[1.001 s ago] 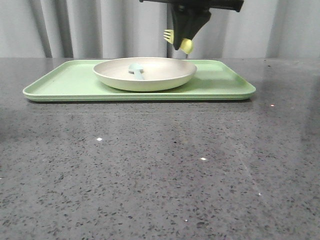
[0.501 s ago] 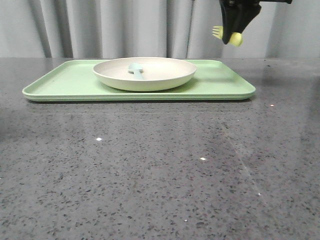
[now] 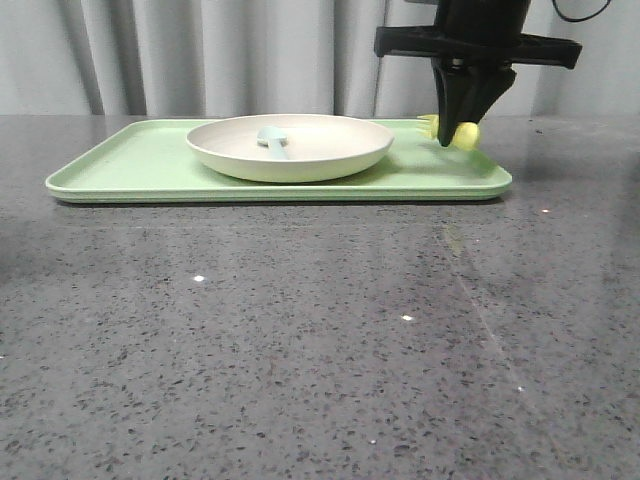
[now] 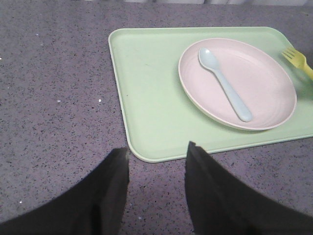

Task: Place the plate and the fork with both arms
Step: 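Lower the fork onto the tray beside the plate and open the right gripper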

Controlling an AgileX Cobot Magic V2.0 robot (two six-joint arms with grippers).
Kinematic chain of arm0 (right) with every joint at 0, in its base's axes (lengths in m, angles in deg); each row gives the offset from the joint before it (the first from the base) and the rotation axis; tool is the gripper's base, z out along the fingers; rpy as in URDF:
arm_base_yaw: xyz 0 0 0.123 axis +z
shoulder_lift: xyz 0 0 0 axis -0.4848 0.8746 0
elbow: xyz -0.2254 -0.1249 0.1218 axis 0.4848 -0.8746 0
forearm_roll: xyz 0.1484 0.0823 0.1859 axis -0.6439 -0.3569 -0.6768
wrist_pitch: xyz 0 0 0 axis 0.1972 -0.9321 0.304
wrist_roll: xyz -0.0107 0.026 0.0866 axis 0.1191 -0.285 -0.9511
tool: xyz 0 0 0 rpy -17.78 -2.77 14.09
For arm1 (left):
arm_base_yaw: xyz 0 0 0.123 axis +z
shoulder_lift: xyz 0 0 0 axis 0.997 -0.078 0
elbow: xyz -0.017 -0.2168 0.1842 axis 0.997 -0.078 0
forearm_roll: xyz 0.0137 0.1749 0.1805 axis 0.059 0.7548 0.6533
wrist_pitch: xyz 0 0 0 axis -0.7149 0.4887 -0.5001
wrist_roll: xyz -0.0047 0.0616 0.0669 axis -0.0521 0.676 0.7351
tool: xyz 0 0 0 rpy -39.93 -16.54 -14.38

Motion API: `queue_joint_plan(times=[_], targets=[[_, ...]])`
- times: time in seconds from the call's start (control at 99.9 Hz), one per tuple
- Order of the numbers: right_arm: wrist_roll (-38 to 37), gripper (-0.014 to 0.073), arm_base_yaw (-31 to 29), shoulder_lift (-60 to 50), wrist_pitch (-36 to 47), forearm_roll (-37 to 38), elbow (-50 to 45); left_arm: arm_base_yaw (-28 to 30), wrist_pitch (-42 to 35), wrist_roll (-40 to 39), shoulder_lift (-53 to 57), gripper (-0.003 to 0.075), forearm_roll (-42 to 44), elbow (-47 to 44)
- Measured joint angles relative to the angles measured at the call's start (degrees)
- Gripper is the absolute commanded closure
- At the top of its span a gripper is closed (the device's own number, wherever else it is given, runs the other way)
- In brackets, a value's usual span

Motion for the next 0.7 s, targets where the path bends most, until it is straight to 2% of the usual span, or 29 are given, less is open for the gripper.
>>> queue_joint_plan(times=[0.1, 0.381, 0.581, 0.701], targets=[[0.41, 0.0555, 0.00, 0.23, 0.40, -0.71, -0.08, 0.00, 0.00, 0.00, 0.00, 0.0438, 0.00, 0.00], [1.88, 0.0423, -0.16, 0.60, 1.64, -2.83, -0.08, 0.00, 0.00, 0.00, 0.00, 0.0438, 0.00, 0.00], [1.88, 0.0214, -0.25, 0.72, 2.02, -2.85, -0.08, 0.00, 0.00, 0.00, 0.00, 0.0438, 0.00, 0.00], [1.88, 0.0199, -0.25, 0.72, 2.02, -2.94, -0.08, 0.00, -0.08, 0.00, 0.00, 0.0438, 0.00, 0.00]])
